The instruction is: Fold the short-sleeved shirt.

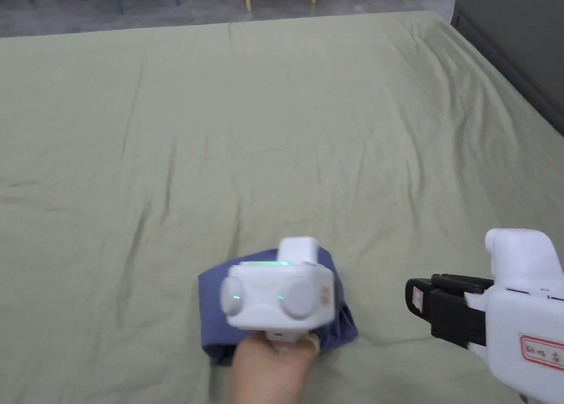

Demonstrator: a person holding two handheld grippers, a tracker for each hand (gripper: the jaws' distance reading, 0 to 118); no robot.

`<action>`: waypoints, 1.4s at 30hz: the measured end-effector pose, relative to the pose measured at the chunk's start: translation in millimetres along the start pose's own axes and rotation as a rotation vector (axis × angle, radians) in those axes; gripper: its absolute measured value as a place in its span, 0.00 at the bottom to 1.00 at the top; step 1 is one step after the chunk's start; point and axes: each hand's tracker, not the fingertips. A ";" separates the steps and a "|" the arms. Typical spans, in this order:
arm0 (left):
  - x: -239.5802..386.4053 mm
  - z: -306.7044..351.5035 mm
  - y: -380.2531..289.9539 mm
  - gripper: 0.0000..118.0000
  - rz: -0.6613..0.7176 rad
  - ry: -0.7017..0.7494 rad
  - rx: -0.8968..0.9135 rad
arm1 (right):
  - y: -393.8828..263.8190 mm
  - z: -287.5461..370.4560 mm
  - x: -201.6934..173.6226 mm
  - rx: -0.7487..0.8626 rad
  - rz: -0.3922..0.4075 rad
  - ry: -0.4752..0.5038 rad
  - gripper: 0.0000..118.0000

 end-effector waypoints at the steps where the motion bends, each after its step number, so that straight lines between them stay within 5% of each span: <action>1: 14.5 -14.6 -5.4 0.00 -0.028 0.002 -0.050 | -0.3 3.8 2.4 0.002 0.000 -0.010 0.02; 7: 39.6 -17.8 -16.8 0.00 0.082 -0.334 -0.130 | 5.3 21.2 9.8 0.028 0.013 -0.057 0.02; 11: -21.3 54.3 -21.4 0.00 0.148 -0.423 0.052 | 16.9 20.7 1.3 0.061 0.042 -0.031 0.02; 15: -129.4 125.2 -33.0 0.00 0.311 -0.318 0.175 | 23.1 -26.6 -11.4 0.019 0.058 0.163 0.02; 19: -220.2 168.2 -52.6 0.00 0.472 -0.213 0.236 | 17.5 -133.0 -8.7 -0.154 -0.032 0.373 0.02; 24: -242.7 181.8 -71.6 0.00 0.530 -0.219 0.244 | -12.8 -238.9 23.1 -0.443 -0.045 0.154 0.02; 27: -241.9 168.2 -70.2 0.00 0.522 -0.249 0.205 | -16.8 -253.2 51.4 -0.409 -0.188 0.272 0.02; 31: -235.9 164.3 -70.0 0.00 0.503 -0.316 0.181 | -13.0 -243.8 47.8 -0.424 -0.098 0.249 0.02; 32: -234.4 147.7 -63.3 0.18 0.509 -0.360 0.181 | -13.5 -245.4 52.6 -0.425 -0.115 0.257 0.02; 33: -232.0 138.4 -58.6 0.81 0.523 -0.384 0.159 | -13.8 -246.9 57.2 -0.429 -0.158 0.276 0.02; 34: -229.1 126.7 -51.1 1.00 0.566 -0.433 0.182 | -14.3 -248.7 63.7 -0.435 -0.216 0.296 0.02; 39: -210.5 29.0 -20.8 1.00 0.653 -0.506 0.064 | -29.1 -244.7 77.5 -0.423 -0.360 0.379 0.02; 42: -173.9 12.1 -10.0 1.00 0.519 -0.436 0.038 | -33.3 -242.2 82.7 -0.419 -0.373 0.381 0.02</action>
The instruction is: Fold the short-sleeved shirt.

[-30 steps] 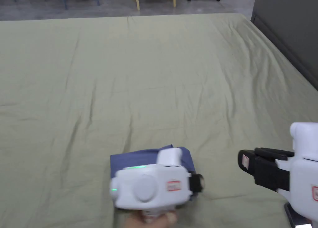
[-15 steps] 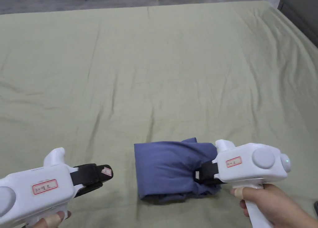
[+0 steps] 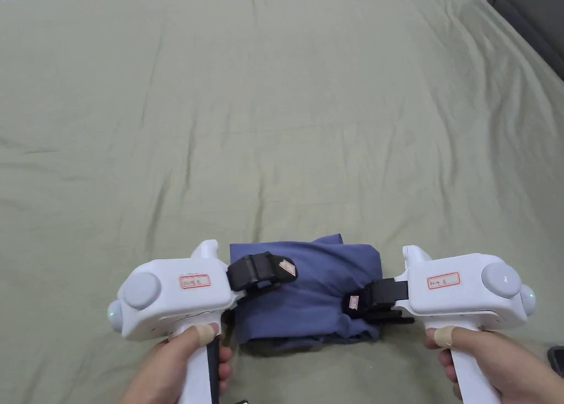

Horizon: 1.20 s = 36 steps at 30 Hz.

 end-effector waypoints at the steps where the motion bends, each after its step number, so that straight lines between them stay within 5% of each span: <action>1: 13.9 -8.7 1.2 0.98 -0.086 0.044 -0.016 | -6.2 2.8 -7.2 0.005 -0.001 0.003 0.02; 2: 24.8 18.7 -6.9 0.79 -0.133 0.101 -0.031 | -7.8 3.2 -7.4 0.008 -0.003 0.005 0.02; 3: 35.5 17.6 -6.9 0.32 -0.193 0.205 -0.007 | -9.5 3.5 -7.5 0.013 -0.004 0.004 0.02; 7: 4.9 31.9 5.5 0.32 -0.126 0.092 -0.045 | -15.1 4.9 -15.1 0.030 -0.012 0.011 0.02; 12: 7.0 67.2 21.5 0.32 -0.157 0.102 -0.045 | -45.6 24.2 -122.3 0.297 0.346 -0.453 0.02; 16: -12.2 122.3 43.8 0.32 -0.242 0.242 -0.003 | -45.9 6.7 -193.2 0.472 0.433 -0.622 0.04; 28: -146.1 340.2 47.1 0.32 -0.129 0.520 0.114 | -140.3 -92.0 -440.5 0.428 0.761 -0.205 0.09; 36: -223.1 393.6 54.4 0.32 -0.081 0.638 0.053 | -203.0 -113.3 -490.5 0.350 0.904 -0.071 0.11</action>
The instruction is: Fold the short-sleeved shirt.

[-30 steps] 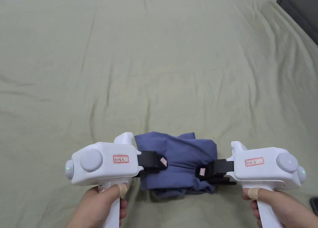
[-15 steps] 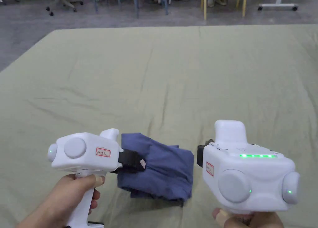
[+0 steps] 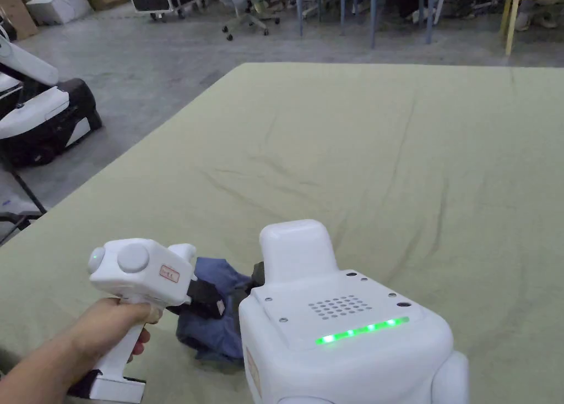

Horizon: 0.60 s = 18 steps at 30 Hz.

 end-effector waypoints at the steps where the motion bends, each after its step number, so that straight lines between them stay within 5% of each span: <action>1: -8.3 -6.4 3.5 0.32 -0.009 0.008 -0.007 | -0.7 -0.5 -2.8 -0.004 0.013 -0.001 0.11; 7: -18.9 -26.9 13.6 0.33 -0.025 0.032 -0.038 | -4.0 -6.8 5.9 -0.039 0.011 -0.013 0.11; 8: -20.4 -26.8 15.0 0.51 -0.014 0.036 -0.038 | -3.0 -6.1 7.5 -0.041 0.005 -0.015 0.11; 9: -23.2 -26.0 14.9 0.87 0.004 0.081 -0.021 | -3.6 -6.1 8.5 -0.039 0.004 -0.022 0.11; 10: -19.0 -25.5 14.8 1.00 -0.010 0.186 0.004 | -3.6 -5.8 9.6 -0.037 0.010 -0.032 0.12; 12: -18.7 -14.7 13.7 1.00 -0.034 0.330 0.087 | -1.8 -2.8 13.0 -0.037 0.004 -0.045 0.12; 15: -19.2 17.2 18.5 1.00 -0.011 0.361 0.223 | 3.4 5.5 19.4 -0.030 -0.016 -0.044 0.13; 18: 15.2 51.6 17.7 1.00 -0.031 0.344 0.172 | 10.9 22.5 32.1 0.001 -0.039 -0.048 0.14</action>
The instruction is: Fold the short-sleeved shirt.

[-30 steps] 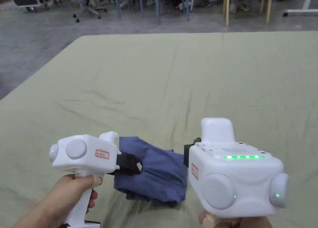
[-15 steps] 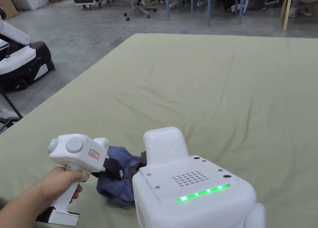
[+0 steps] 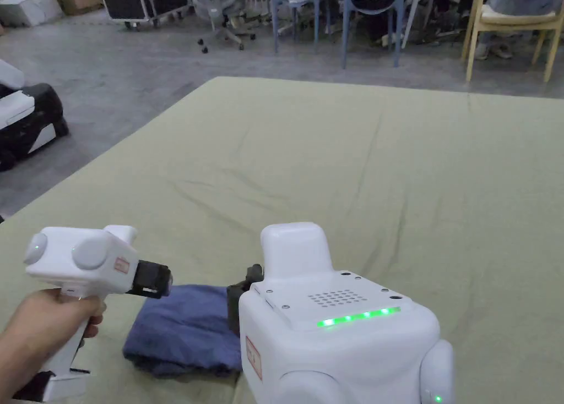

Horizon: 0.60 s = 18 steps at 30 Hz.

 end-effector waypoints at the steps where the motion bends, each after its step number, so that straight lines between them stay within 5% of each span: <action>1: 10.1 17.3 4.5 0.95 -0.045 0.037 0.060 | 3.4 7.4 8.3 0.017 -0.011 0.002 0.14; 2: 22.2 35.7 7.7 0.71 -0.074 0.049 0.133 | 6.7 15.2 18.0 0.036 -0.019 0.000 0.14; 3: 39.2 57.0 13.2 0.06 -0.102 0.062 0.222 | 11.3 26.5 32.2 0.066 -0.033 -0.021 0.14; 4: 77.2 92.8 8.2 0.00 -0.113 0.090 0.297 | 15.7 37.6 47.7 0.094 -0.052 -0.049 0.14; 14: 283.3 241.9 42.1 0.00 0.005 -0.395 0.747 | 30.0 221.4 252.3 0.303 -0.114 -0.641 0.14; 18: 356.8 257.5 26.2 0.00 -0.016 -0.483 0.760 | 12.9 306.0 319.7 0.327 -0.197 -0.705 0.14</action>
